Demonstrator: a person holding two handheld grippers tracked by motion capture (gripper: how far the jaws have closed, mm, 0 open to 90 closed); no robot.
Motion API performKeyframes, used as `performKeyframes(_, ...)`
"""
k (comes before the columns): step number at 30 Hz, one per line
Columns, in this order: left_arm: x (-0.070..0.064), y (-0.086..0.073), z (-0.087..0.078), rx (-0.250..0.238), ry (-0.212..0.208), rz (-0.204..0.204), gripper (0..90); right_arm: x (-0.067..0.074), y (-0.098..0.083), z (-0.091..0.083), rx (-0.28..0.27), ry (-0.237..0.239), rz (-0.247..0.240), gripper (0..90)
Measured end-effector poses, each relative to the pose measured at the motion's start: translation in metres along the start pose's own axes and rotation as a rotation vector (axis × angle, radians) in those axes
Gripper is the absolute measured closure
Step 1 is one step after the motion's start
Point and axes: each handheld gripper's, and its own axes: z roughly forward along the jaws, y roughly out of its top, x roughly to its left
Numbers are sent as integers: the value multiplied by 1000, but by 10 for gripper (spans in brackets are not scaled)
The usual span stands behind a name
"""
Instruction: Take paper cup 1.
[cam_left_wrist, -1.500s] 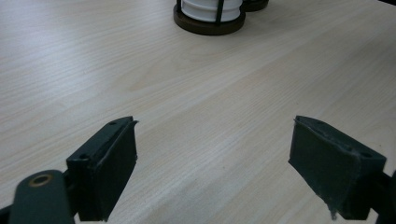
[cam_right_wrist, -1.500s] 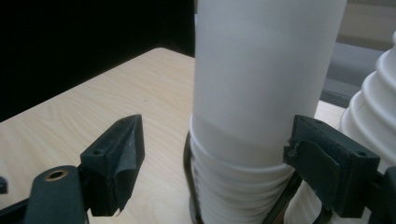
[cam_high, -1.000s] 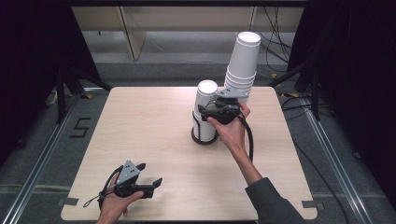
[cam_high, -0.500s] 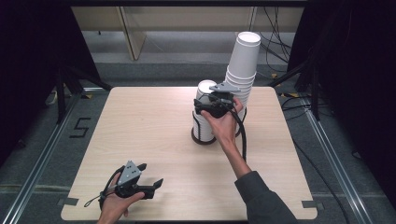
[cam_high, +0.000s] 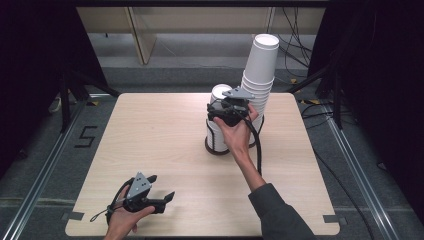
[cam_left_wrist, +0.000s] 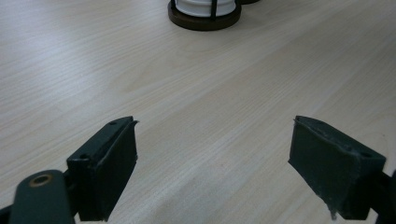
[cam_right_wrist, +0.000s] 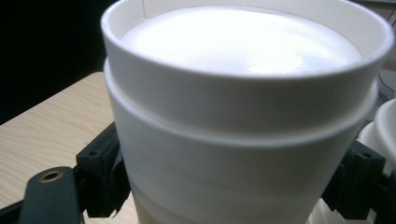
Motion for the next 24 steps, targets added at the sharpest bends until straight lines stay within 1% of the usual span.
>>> performKeyframes(1,0,0,0,2,-1,1,147,0,4,-4,-15,2,-10,179)
performKeyframes(3,0,0,0,3,-1,1,147,0,6,-6,-18,-2,-13,179)
performKeyframes(4,0,0,0,3,0,-1,147,0,11,-10,-29,5,1,179)
performKeyframes(5,0,0,0,3,0,-1,147,0,11,-10,-29,5,1,179)
performKeyframes(6,0,0,0,5,-3,-1,147,0,13,-12,-41,10,13,179)
performKeyframes(7,0,-1,0,7,-4,1,147,-1,16,-15,-50,12,3,179)
performKeyframes(9,0,-1,1,10,-9,2,147,-2,19,-19,-58,16,1,179)
performKeyframes(10,1,-1,1,12,-8,4,147,-1,22,-22,-63,21,14,180)
performKeyframes(11,0,-1,1,17,-4,3,147,-2,25,-24,-76,22,4,179)
performKeyframes(12,0,-2,2,11,-7,-5,147,-2,28,-27,-86,25,6,179)
performKeyframes(13,0,-2,2,16,-8,-2,147,-2,34,-34,-107,31,11,179)
performKeyframes(14,0,-2,2,15,-12,1,147,-2,38,-38,-120,29,2,179)
performKeyframes(15,0,-2,2,15,-13,0,147,-2,38,-38,-120,29,2,179)
performKeyframes(18,0,-2,2,19,-16,12,147,-1,46,-49,-151,44,16,179)
performKeyframes(20,0,-2,2,23,-15,12,147,-1,51,-57,-181,58,18,178)
performKeyframes(21,0,-2,2,20,-16,7,147,0,54,-65,-199,74,3,179)
performKeyframes(22,0,-2,2,20,-16,7,147,1,56,-69,-204,87,9,178)
performKeyframes(24,0,-2,2,15,-14,2,146,3,56,-78,-214,105,-10,178)
